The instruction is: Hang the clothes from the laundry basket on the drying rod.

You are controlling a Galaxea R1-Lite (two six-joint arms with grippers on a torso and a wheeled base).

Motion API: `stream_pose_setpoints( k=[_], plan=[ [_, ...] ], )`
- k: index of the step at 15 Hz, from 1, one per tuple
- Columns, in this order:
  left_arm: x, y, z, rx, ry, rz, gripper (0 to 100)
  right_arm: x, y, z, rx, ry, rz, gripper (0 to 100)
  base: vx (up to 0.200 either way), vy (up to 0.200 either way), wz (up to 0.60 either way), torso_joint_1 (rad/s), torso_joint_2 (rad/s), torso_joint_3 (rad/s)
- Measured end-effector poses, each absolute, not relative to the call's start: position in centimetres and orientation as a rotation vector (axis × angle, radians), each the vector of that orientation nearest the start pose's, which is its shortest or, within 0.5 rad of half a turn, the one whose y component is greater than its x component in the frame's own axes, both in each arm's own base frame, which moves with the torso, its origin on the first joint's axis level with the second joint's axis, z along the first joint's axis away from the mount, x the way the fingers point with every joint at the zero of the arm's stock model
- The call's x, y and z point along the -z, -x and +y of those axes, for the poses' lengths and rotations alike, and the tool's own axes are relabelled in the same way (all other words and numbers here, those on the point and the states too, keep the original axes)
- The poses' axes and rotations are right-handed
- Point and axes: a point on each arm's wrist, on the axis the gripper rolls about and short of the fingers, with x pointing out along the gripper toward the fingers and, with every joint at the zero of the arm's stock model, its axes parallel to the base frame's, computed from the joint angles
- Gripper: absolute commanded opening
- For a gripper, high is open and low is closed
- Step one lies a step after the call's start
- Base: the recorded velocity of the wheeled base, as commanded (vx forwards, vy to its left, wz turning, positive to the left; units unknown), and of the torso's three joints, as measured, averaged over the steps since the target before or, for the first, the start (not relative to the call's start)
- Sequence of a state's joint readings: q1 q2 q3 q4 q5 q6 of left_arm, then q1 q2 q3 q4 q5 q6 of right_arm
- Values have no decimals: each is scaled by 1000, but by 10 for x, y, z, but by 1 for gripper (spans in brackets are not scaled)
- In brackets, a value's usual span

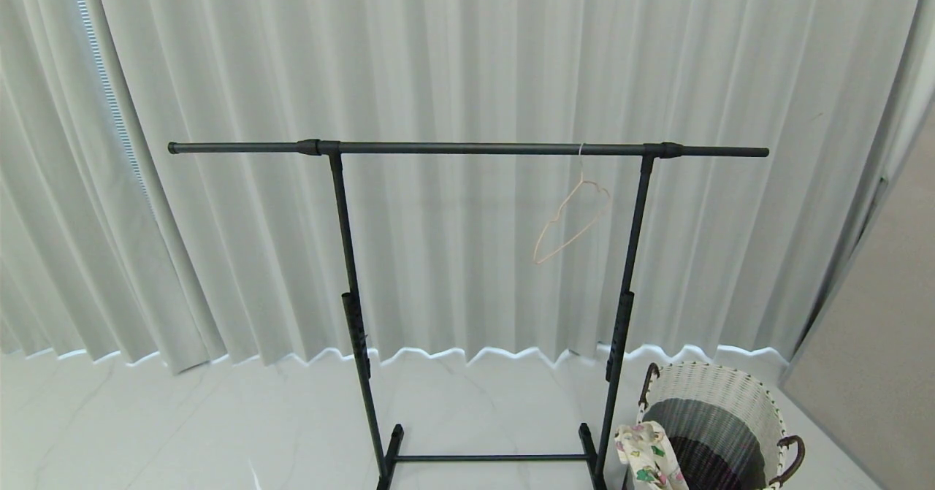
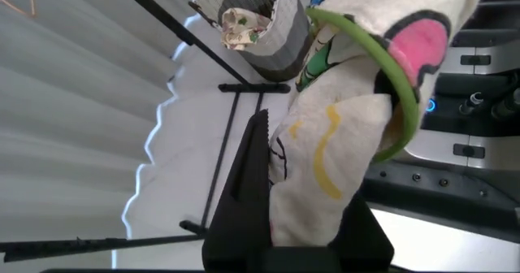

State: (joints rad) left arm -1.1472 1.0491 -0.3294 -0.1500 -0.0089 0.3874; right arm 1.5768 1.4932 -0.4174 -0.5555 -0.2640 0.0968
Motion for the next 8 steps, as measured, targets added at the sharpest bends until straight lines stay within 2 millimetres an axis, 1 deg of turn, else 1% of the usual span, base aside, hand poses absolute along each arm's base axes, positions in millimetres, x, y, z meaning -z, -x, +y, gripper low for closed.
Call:
stream_pose_setpoints(
  k=[1,4,8],
  plan=[
    [-146,-49,-107,1203,-632,309,0,-131,-5,214,-1257,361,395,100,0,0,0,0,0,0],
    [-147,-54,-105,1151,-596,333,0,-132,-6,214,-1248,362,386,100,0,0,0,0,0,0],
    [-149,-63,-97,1046,-565,344,0,-133,-16,211,-1151,361,369,100,0,0,0,0,0,0]
  ],
)
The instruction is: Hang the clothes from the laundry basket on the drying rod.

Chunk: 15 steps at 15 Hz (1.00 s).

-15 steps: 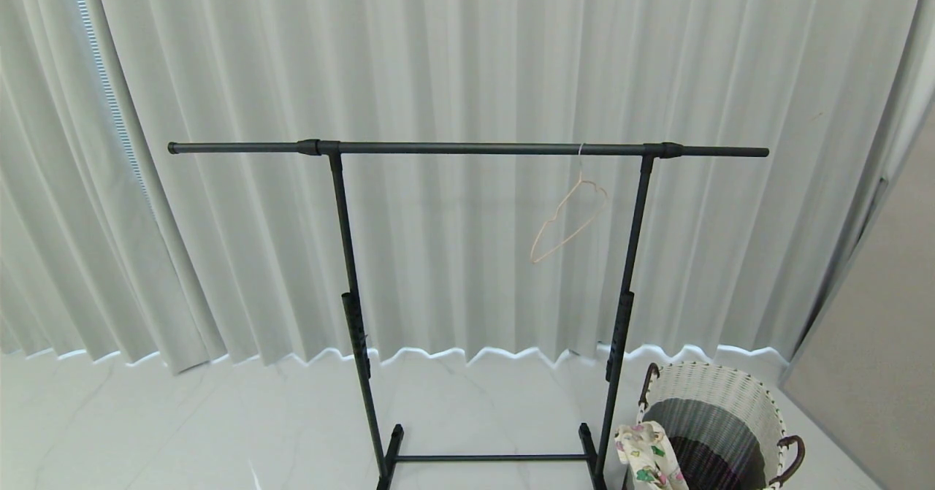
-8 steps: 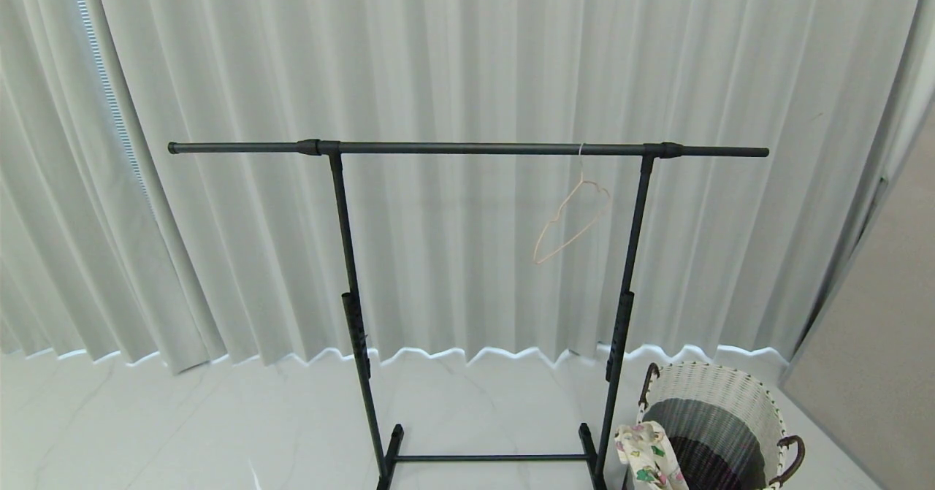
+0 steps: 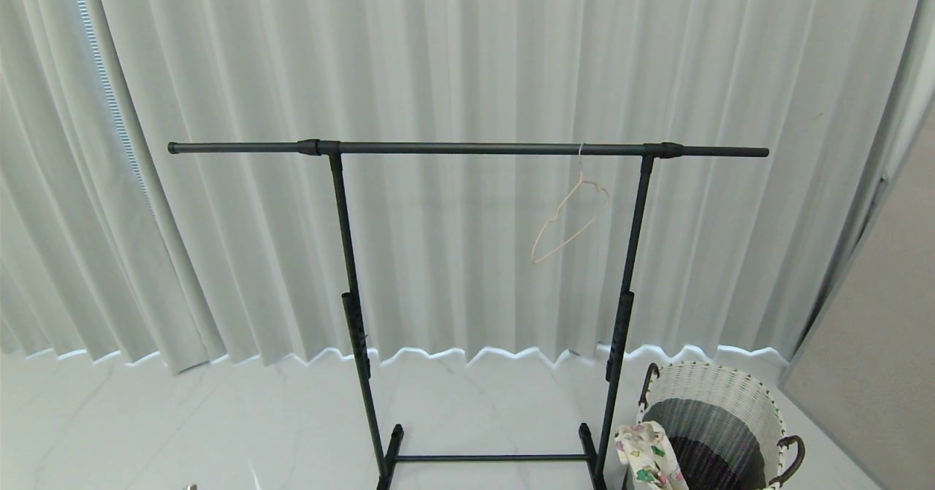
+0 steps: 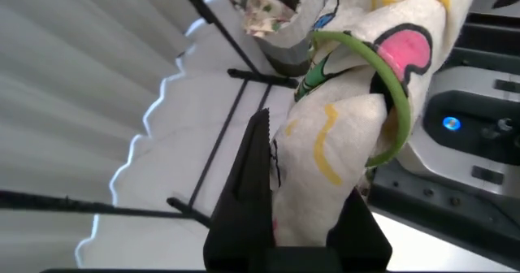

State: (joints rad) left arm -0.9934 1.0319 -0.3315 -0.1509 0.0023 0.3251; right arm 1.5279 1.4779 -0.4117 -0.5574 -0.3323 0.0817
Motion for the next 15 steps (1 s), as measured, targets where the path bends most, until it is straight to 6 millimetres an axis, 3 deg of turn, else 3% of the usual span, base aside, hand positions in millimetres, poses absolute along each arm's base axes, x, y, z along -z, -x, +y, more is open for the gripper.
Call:
stream_pose_setpoints(
  k=[2,5,9,15],
  plan=[
    [-151,-68,-94,981,-555,336,0,-133,-22,209,-1110,356,366,100,0,0,0,0,0,0],
    [-159,-78,-88,833,-498,307,0,-135,-48,204,-931,323,358,100,0,0,0,0,0,0],
    [-190,-91,-91,722,-328,260,0,-147,-80,205,-791,206,310,100,0,0,0,0,0,0],
    [-223,-102,-102,697,-257,187,0,-169,-110,259,-684,13,252,100,0,0,0,0,0,0]
  ],
)
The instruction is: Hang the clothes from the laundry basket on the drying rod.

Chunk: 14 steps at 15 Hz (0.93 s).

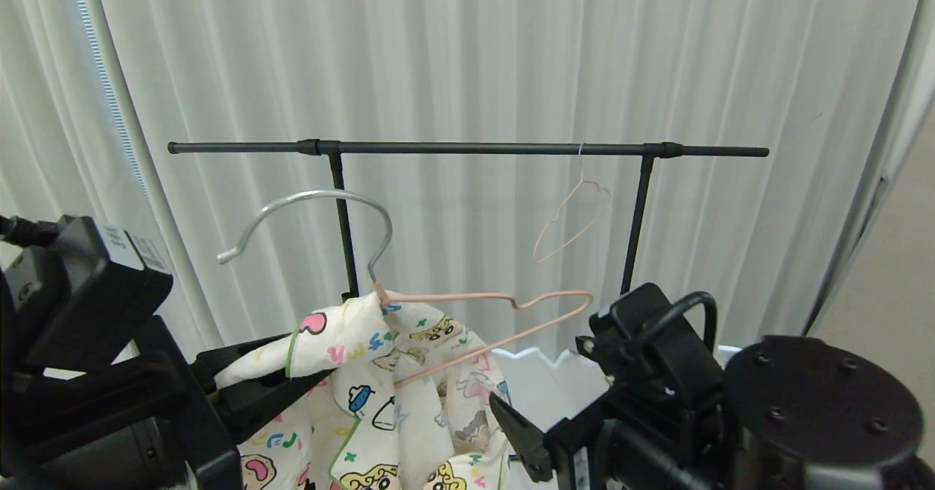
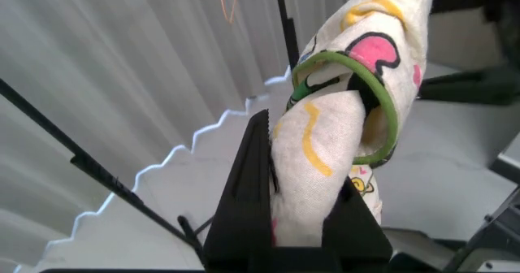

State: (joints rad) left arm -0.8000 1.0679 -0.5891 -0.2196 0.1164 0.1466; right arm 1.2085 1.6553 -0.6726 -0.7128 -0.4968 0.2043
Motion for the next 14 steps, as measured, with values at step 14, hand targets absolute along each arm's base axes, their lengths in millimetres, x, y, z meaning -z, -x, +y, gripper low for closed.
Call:
stream_pose_setpoints(
  k=[14],
  plan=[
    [-237,-101,-101,697,-231,140,0,-140,-180,262,-303,84,303,100,0,0,0,0,0,0]
  ],
)
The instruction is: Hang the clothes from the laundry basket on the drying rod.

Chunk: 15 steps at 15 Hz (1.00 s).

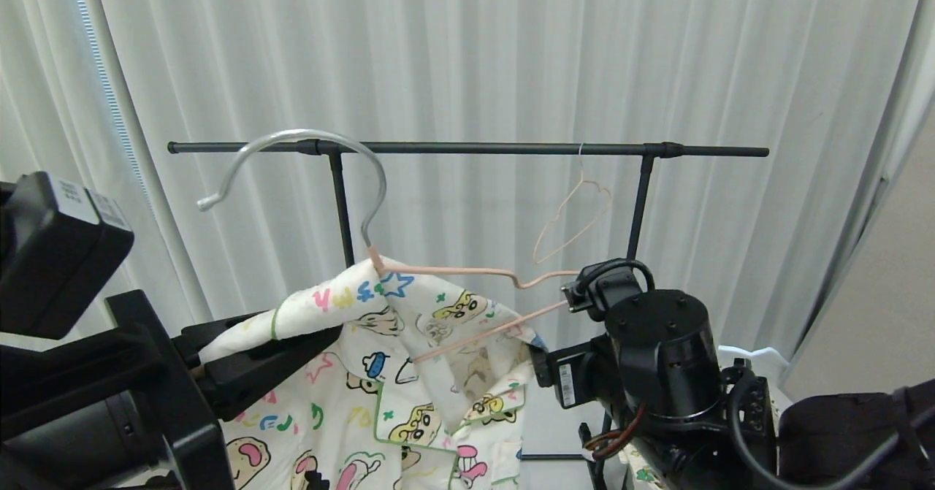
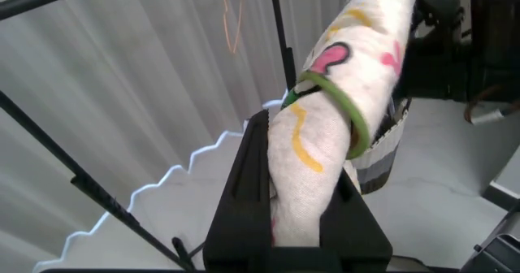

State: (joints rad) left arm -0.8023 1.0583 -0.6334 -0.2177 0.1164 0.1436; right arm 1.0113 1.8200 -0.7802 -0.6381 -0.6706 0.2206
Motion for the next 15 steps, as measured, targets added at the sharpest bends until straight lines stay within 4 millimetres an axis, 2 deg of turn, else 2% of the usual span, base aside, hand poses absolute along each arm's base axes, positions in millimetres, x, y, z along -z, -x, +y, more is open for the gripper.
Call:
stream_pose_setpoints(
  k=[5,8,15],
  plan=[
    [-222,-101,-99,657,-260,185,0,-153,-202,236,-173,98,265,100,0,0,0,0,0,0],
    [-214,-101,-98,630,-279,210,0,-161,-203,229,-156,111,243,100,0,0,0,0,0,0],
    [-211,-102,-96,547,-295,221,0,-177,-206,220,-137,119,181,100,0,0,0,0,0,0]
  ],
)
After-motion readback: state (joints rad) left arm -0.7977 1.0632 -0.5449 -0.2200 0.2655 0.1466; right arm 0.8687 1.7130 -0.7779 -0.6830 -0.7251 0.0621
